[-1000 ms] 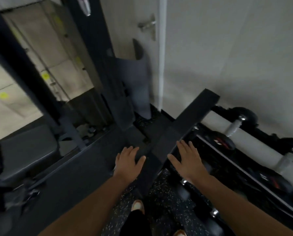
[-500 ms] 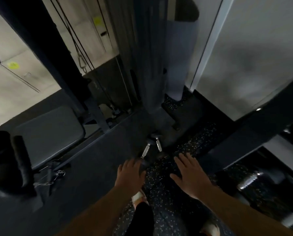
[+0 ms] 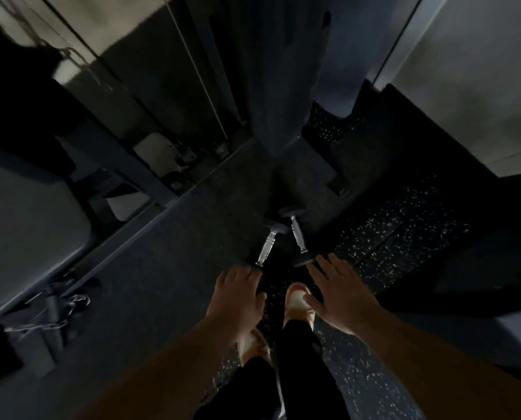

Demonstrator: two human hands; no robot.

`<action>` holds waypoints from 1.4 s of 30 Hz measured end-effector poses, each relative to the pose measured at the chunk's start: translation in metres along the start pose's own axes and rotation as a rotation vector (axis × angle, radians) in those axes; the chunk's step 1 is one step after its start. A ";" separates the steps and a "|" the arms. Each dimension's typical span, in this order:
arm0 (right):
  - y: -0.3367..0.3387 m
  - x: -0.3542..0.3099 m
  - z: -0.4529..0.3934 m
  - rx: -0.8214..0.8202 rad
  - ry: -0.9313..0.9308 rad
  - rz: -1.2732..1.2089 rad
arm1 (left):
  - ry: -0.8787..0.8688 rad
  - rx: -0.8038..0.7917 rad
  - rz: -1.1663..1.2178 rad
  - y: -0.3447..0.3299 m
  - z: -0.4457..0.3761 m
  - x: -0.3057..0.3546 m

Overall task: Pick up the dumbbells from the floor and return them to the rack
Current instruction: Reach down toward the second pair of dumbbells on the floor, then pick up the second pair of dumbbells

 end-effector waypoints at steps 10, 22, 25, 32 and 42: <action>-0.075 0.061 -0.197 -0.074 0.022 0.039 | -0.104 -0.064 -0.111 -0.096 -0.228 -0.046; -0.135 0.087 -0.376 0.085 -0.271 -0.548 | 0.251 -0.118 0.863 -0.175 -0.388 -0.077; -0.144 0.096 -0.382 0.111 -0.253 -0.719 | 0.252 -0.107 0.958 -0.183 -0.398 -0.079; -0.132 0.118 -0.399 0.010 -0.317 -1.199 | 0.236 -0.026 0.989 -0.187 -0.398 -0.085; -0.139 0.103 -0.404 0.013 -0.257 -1.424 | 0.303 0.183 1.201 -0.200 -0.374 -0.116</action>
Point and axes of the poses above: each hand's wrist, its own z-axis away from the middle knuckle, its own y-axis out of the back of the hand, x = y × z, the point moved 2 cm from there along -z, towards the middle knuckle, and after that the axes turned 13 degrees about -x, right-handed, at the moved point
